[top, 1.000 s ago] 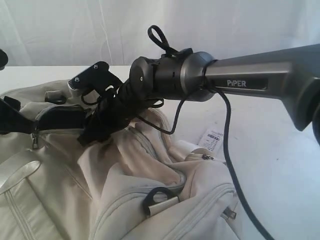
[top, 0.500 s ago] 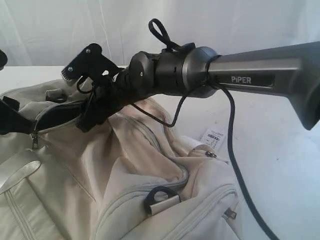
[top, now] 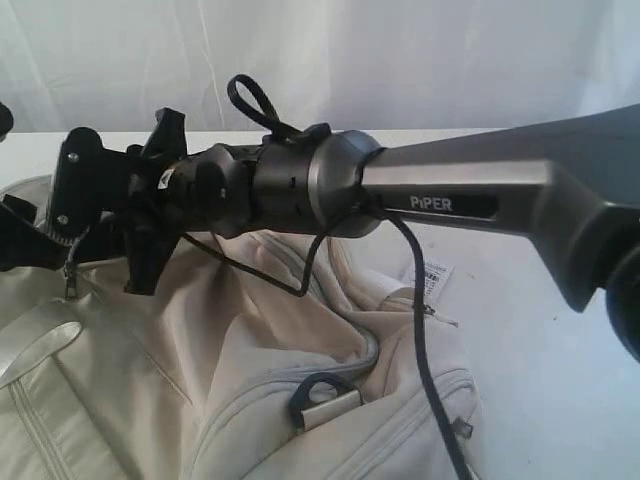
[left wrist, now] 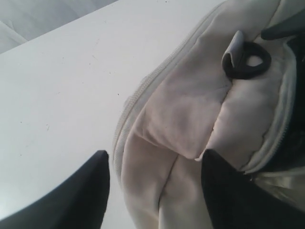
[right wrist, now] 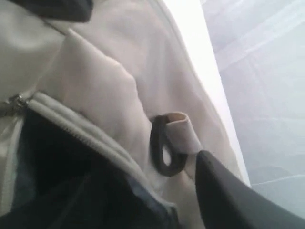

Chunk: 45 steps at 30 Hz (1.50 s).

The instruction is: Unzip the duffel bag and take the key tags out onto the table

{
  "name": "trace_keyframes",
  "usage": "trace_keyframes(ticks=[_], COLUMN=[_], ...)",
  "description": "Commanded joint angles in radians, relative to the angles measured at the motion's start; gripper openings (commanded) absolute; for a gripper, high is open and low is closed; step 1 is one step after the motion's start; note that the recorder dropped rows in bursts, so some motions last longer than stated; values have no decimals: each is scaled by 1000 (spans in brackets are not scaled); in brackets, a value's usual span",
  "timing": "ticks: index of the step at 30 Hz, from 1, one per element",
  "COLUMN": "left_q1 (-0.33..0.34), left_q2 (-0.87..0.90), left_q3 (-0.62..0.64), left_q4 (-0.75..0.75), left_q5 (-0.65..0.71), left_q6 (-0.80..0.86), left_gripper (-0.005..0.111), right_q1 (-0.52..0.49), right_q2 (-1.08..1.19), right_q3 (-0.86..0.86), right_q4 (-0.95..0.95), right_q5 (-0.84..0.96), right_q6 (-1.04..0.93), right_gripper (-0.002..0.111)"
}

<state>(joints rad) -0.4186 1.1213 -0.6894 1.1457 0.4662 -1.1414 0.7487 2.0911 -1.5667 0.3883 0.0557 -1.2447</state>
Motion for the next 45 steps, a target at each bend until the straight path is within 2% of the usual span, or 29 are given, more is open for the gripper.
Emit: trace_keyframes(ticks=[1, 8, 14, 17, 22, 28, 37, 39, 44, 45], left_q1=[-7, -7, -7, -7, -7, -7, -7, -7, -7, -7], left_q2=[-2, -2, -2, -2, -2, -2, -2, -2, -2, -2], left_q3=[2, 2, 2, 2, 2, 2, 2, 2, 2, 2], left_q4=[15, 15, 15, 15, 15, 14, 14, 14, 11, 11], left_q5=[7, 21, 21, 21, 21, 20, 18, 18, 18, 18], left_q6=[-11, -11, -11, -11, -11, -11, -13, -13, -13, -13], left_gripper=[60, 60, 60, 60, 60, 60, 60, 60, 60, 60], right_q1=[-20, -73, -97, -97, -92, -40, -23, -23, -62, -74], right_q2=[33, 35, 35, 35, 35, 35, 95, 106, 108, 108], right_q3=[-1, -1, -1, -1, -1, -1, -16, -20, -42, -42], right_q4=[-1, -31, -457, -541, -546, -546, -551, -598, -733, -736], right_q5=[65, 188, 227, 223, 178, 228, 193, 208, 291, 303], right_q6=[-1, 82, 527, 645, 630, 373, 352, 375, 650, 699], right_gripper=[49, 49, 49, 47, 44, 44, 38, 38, 38, 35])
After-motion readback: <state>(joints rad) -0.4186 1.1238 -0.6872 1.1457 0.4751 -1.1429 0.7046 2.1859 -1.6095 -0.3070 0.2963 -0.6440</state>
